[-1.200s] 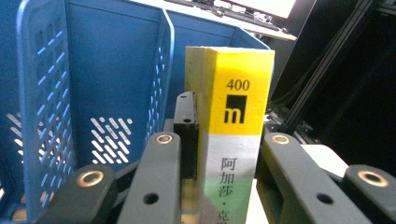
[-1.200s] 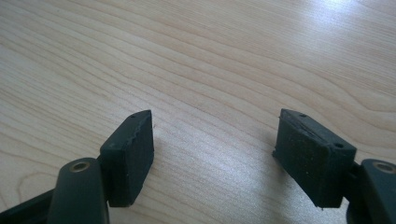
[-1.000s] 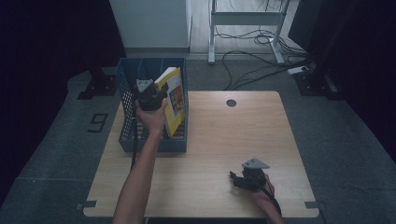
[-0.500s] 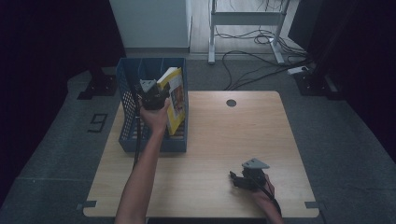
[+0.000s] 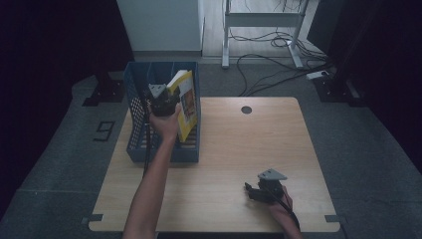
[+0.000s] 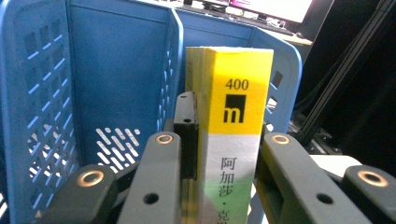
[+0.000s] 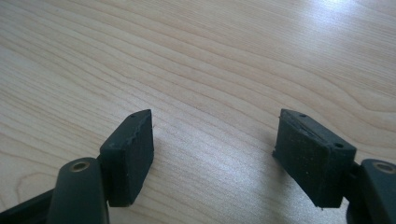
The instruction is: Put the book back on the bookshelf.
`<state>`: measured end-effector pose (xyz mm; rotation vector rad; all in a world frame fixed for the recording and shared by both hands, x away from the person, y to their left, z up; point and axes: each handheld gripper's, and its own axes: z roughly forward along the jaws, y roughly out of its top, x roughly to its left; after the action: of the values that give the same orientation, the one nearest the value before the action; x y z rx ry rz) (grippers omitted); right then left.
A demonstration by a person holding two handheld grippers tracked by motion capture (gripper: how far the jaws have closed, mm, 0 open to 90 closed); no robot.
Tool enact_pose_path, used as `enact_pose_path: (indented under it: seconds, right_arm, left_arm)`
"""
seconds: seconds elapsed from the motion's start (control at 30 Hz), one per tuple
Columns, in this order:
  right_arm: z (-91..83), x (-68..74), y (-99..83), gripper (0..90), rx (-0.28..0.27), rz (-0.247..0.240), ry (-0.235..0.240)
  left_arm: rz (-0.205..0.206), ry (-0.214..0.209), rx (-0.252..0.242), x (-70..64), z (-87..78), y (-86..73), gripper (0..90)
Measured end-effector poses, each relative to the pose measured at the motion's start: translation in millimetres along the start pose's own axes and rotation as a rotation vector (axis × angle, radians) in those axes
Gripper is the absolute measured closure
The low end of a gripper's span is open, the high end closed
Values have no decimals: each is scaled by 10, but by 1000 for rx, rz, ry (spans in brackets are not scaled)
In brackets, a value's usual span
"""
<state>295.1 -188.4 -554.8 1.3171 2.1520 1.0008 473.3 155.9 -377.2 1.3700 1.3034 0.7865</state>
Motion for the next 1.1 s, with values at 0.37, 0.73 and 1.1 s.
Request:
enact_pose_path:
  seconds: [0.37, 0.73, 1.1]
  right_arm:
    - [0, 0, 0, 272, 0, 0, 0]
    - [0, 0, 0, 272, 1, -1, 0]
    - [-1, 1, 0, 272, 1, 1, -3]
  left_arm:
    - [1, 14, 5, 4, 90, -57, 754]
    - [23, 9, 19, -59, 197, -182, 754]
    - [9, -4, 25, -19, 158, -295, 748]
